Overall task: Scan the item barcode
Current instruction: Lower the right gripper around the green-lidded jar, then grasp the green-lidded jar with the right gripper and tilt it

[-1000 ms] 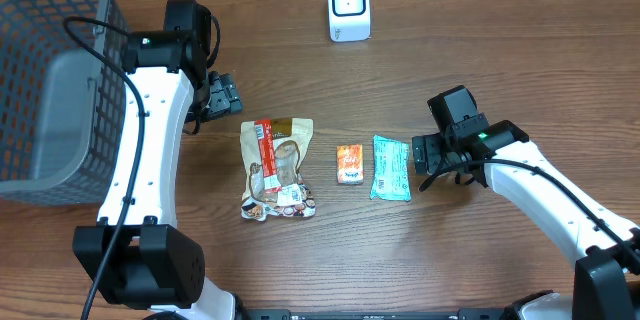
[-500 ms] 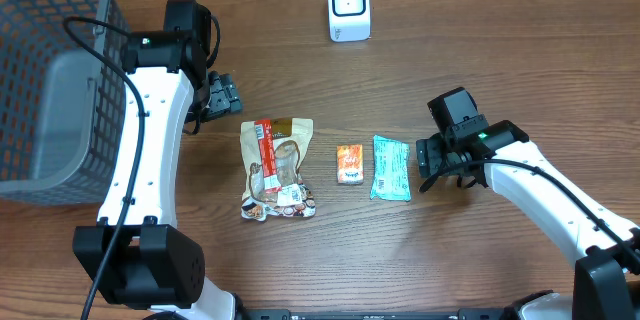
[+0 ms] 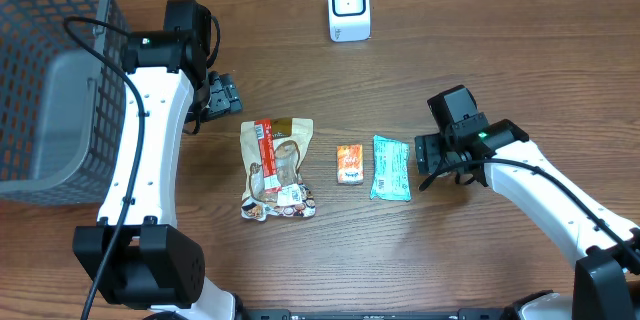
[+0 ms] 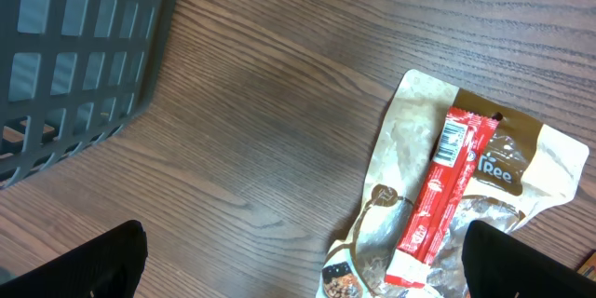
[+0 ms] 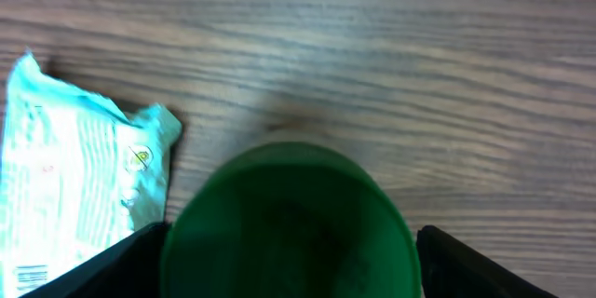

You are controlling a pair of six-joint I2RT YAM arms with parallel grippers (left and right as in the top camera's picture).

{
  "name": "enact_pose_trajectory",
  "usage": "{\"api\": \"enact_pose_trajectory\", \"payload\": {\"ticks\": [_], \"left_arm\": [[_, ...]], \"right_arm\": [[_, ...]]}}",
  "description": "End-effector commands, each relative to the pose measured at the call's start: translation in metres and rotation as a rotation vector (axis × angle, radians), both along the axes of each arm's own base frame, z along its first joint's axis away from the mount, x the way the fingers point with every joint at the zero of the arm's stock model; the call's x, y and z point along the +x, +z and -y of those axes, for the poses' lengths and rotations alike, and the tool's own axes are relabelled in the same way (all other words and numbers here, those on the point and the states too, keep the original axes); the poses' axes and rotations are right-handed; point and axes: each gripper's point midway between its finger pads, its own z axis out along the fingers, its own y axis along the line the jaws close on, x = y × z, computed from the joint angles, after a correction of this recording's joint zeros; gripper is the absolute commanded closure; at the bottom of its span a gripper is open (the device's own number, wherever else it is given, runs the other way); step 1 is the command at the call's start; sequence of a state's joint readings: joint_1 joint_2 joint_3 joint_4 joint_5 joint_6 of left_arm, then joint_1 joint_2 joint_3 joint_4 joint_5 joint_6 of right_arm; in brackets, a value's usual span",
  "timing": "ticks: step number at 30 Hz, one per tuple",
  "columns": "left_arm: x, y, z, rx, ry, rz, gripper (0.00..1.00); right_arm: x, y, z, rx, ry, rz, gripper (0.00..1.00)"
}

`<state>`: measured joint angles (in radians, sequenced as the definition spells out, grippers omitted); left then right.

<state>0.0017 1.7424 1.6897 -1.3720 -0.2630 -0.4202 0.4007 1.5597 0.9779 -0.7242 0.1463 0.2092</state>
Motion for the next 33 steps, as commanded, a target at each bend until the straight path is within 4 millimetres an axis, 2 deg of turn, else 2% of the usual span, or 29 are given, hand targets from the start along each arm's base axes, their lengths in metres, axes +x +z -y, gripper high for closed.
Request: {"api": "enact_pose_trajectory", "payload": {"ticks": [1, 4, 7, 21, 22, 26, 33], "left_arm": [[0.004, 0.006, 0.000, 0.004, 0.016, 0.024, 0.00], [0.004, 0.006, 0.000, 0.004, 0.016, 0.024, 0.00], [0.004, 0.006, 0.000, 0.004, 0.017, 0.024, 0.00], [0.004, 0.006, 0.000, 0.004, 0.017, 0.024, 0.00], [0.004, 0.006, 0.000, 0.004, 0.017, 0.024, 0.00], [0.004, 0.006, 0.000, 0.004, 0.016, 0.024, 0.00], [0.004, 0.006, 0.000, 0.004, 0.016, 0.024, 0.00]], "right_arm": [[0.005, 0.006, -0.013, 0.060, 0.020, 0.005, 0.20], [0.004, 0.006, -0.015, 0.071, 0.025, -0.002, 0.33], [0.000, 0.005, -0.014, 0.064, 0.024, -0.016, 0.37], [-0.047, -0.007, 0.006, -0.010, 0.006, -0.216, 0.37], [-0.049, -0.007, 0.006, -0.009, 0.006, -0.225, 0.37], [-0.052, -0.007, 0.003, 0.008, -0.008, -0.237, 0.22], [-0.035, -0.005, 0.002, 0.009, -0.011, -0.167, 0.12]]}}
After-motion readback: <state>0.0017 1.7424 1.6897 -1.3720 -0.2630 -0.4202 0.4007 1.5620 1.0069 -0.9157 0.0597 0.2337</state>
